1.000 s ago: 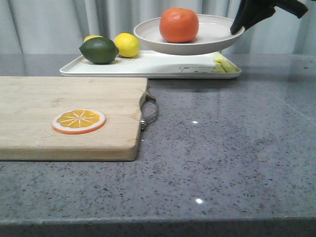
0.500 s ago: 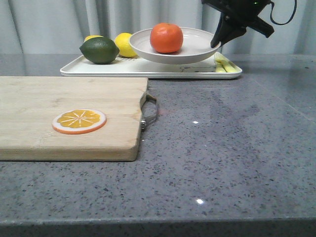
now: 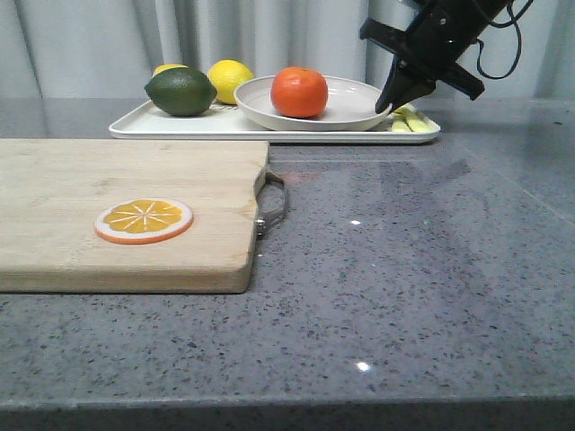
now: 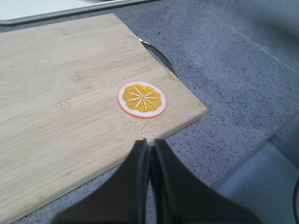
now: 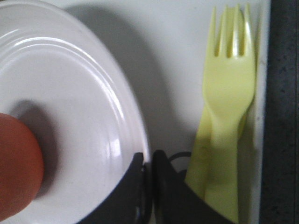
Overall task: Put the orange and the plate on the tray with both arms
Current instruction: 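Lower the plate onto the tray, open the right gripper, lift away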
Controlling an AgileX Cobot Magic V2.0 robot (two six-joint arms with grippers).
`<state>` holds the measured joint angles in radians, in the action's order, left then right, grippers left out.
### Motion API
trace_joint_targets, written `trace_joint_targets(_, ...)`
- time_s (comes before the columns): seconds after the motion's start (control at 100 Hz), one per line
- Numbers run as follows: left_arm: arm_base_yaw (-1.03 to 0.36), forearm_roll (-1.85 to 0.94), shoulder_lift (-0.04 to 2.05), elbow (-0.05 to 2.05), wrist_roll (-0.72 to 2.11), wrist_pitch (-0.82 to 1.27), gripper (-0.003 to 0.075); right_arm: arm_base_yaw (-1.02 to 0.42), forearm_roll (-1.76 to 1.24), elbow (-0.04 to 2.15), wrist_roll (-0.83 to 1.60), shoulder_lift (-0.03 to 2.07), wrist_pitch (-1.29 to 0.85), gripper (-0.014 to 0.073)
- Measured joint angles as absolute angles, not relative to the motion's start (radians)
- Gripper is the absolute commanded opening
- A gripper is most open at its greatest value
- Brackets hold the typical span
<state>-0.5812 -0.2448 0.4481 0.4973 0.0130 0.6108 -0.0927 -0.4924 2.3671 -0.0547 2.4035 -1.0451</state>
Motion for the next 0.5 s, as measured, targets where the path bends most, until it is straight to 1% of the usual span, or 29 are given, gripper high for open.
trace_joint_targets(0.24, -0.581, -0.245, 0.448, 0.497, 0.013, 0.611, -0.0019, -0.093, -0.494, 2.367, -0.055, 2.405, -1.035, -0.0055)
trace_joint_targets(0.31, -0.581, -0.245, 0.448, 0.497, 0.013, 0.611, -0.0019, -0.093, -0.496, 2.367, -0.055, 2.405, -1.035, 0.0)
trace_joint_targets(0.41, -0.581, -0.245, 0.448, 0.497, 0.013, 0.611, -0.0019, -0.093, -0.496, 2.367, -0.055, 2.406, -1.035, 0.0129)
trace_joint_targets(0.46, -0.581, -0.245, 0.448, 0.497, 0.013, 0.611, -0.0019, -0.093, -0.496, 2.369, -0.055, 2.407, -1.034, 0.0175)
trace_joint_targets(0.5, -0.581, -0.245, 0.448, 0.497, 0.013, 0.611, -0.0019, -0.093, -0.496, 2.369, -0.055, 2.407, -1.034, 0.0195)
